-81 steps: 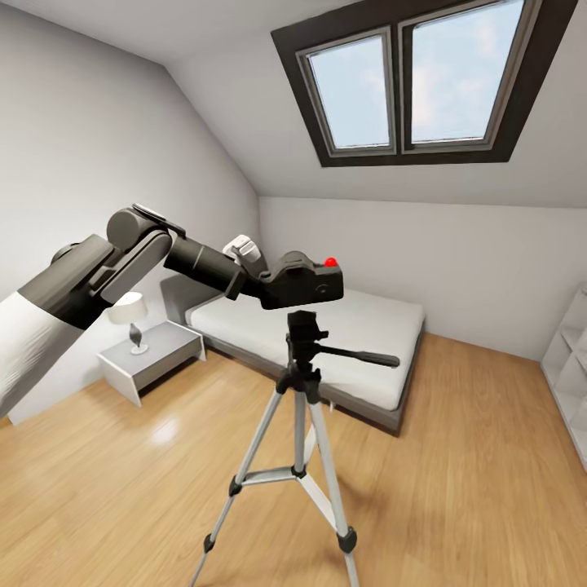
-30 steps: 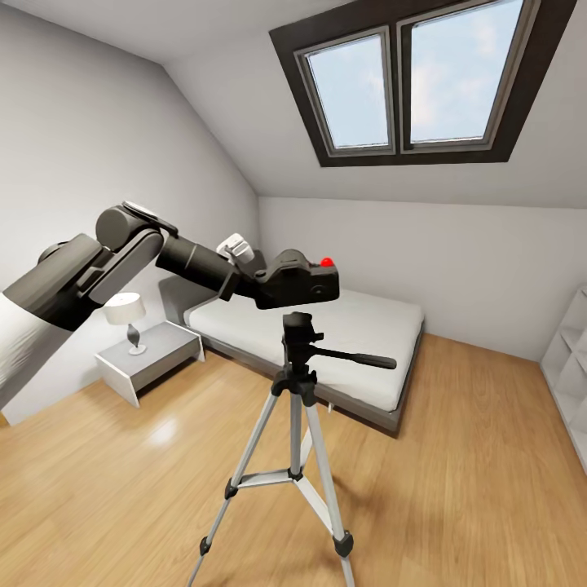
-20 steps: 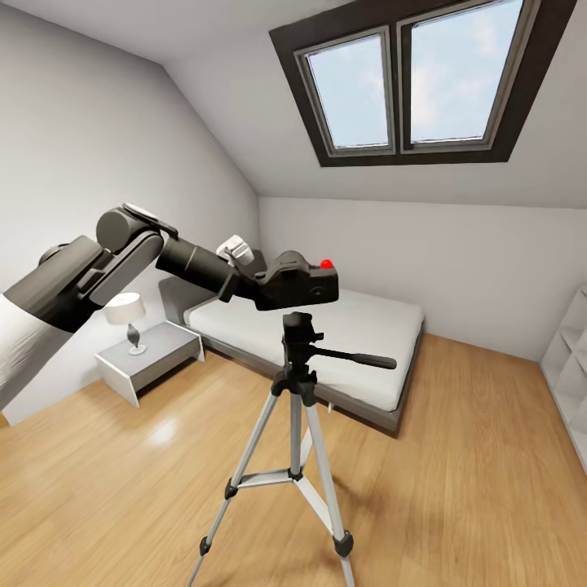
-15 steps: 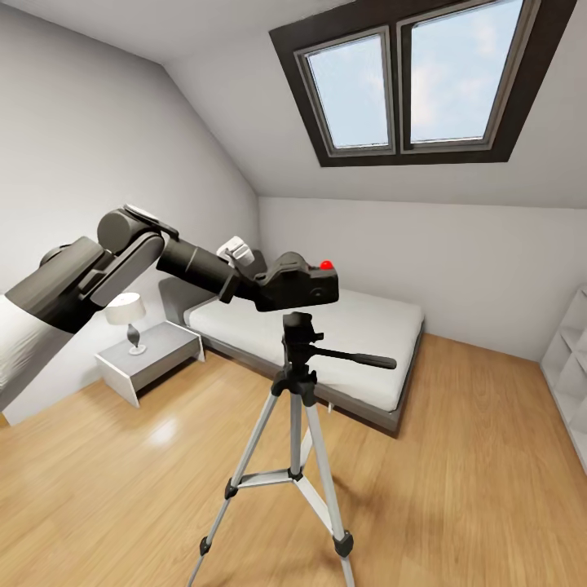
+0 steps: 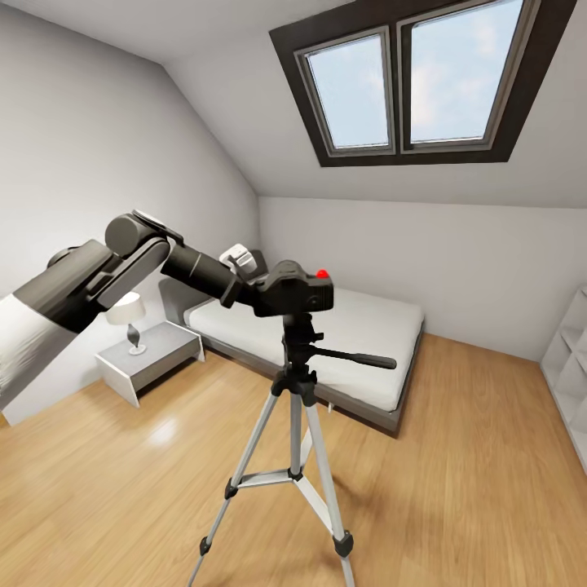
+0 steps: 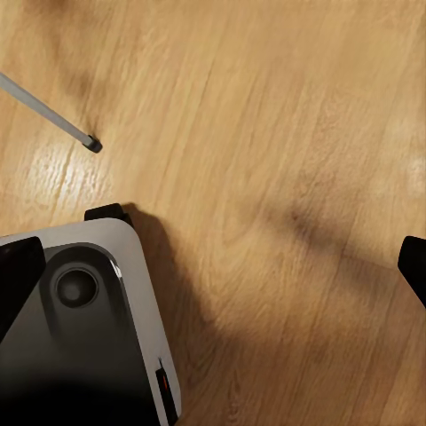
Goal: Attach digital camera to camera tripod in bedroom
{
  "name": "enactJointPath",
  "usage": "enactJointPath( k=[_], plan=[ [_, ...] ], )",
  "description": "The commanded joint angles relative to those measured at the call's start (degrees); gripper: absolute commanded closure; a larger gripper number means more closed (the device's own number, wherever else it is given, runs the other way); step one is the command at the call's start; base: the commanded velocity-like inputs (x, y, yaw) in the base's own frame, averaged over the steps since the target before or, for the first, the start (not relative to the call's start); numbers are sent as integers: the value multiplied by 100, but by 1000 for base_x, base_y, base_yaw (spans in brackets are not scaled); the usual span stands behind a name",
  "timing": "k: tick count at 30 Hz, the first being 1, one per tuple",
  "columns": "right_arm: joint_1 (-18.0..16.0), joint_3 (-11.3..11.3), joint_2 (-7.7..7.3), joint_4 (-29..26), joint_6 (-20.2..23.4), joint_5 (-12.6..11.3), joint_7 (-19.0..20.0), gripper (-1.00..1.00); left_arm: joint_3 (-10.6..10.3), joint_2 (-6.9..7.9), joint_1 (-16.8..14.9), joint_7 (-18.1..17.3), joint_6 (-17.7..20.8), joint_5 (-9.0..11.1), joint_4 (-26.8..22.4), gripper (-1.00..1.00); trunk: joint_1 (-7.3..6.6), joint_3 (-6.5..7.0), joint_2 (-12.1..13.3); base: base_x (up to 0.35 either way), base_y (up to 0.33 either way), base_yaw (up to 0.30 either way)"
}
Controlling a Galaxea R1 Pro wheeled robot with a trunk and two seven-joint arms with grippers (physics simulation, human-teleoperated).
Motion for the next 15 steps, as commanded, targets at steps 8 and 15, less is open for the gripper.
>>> enactJointPath(
  k=[8,15],
  plan=[
    [-12,48,2,25,-37,-45,9,-100,-11,-1,-20,-21,18,-31,82,100,4,-13,-14,0,0,0],
    [-12,48,2,25,-37,-45,9,-100,-12,0,-23,-21,18,-37,67,100,4,-13,-14,0,112,0]
  ],
)
